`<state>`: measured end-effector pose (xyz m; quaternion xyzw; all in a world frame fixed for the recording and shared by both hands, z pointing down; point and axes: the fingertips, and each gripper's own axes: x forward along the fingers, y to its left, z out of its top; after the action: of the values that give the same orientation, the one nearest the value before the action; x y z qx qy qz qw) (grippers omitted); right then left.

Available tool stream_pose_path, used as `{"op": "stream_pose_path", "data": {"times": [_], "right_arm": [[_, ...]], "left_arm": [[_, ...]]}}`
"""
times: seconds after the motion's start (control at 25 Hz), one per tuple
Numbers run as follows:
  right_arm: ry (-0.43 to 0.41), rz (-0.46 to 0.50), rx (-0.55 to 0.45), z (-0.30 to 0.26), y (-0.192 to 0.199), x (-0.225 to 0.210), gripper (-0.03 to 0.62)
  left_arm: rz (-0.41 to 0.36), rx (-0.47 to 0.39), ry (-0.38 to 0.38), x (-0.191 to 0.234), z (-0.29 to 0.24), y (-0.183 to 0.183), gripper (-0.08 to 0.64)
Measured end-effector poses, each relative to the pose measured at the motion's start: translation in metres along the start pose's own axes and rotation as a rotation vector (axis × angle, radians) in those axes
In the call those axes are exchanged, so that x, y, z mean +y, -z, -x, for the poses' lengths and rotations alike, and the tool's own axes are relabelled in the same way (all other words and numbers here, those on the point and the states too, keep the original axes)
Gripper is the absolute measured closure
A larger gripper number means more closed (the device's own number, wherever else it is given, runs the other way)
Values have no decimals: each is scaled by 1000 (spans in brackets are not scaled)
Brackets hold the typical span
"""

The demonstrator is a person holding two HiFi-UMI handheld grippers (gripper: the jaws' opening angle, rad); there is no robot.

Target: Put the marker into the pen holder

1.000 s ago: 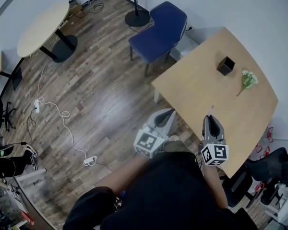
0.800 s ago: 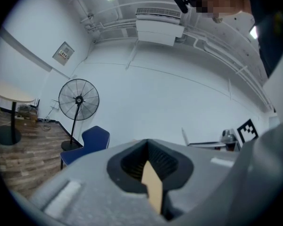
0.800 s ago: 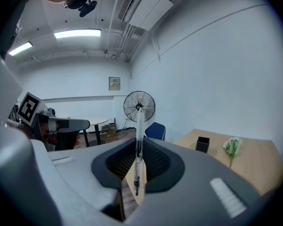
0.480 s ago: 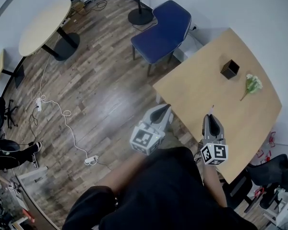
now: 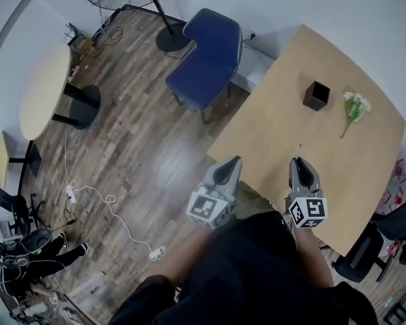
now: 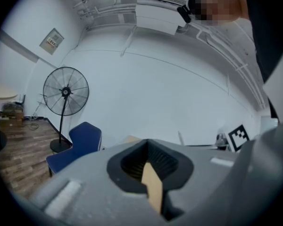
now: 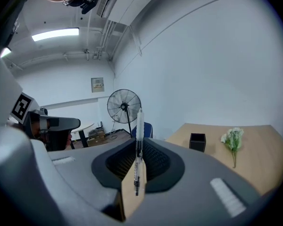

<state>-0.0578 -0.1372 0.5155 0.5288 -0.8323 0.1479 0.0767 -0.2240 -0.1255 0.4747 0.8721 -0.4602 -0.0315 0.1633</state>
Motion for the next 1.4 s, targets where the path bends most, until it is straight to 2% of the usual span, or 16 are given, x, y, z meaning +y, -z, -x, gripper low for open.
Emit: {"op": "stream_pose_path", "data": {"times": [0.16,0.32,0.52,0.8,0.92,1.4], "right_arm": [[56,-27,-12,-27,-12,-38,546],[72,-71,-31,-54,-16,-71,546],[87,6,-74,-70,-31,-107,546],[220,-72,-118,-84,-61,-150,546],[232,-137,-147,-94,-73,-163,546],[247,-136,-197,-150,-88,-234,546]], "left_arm": [[-49,75,94,0,-61,0,557],[-70,128,148,2,-114,10,557],[-71,162,178,0,-159,18,557],[-28,157,259,-2,-197,12,557],[-15,169,301,-5,-214,11,557],[5,181,316,2,-276,20,557]]}}
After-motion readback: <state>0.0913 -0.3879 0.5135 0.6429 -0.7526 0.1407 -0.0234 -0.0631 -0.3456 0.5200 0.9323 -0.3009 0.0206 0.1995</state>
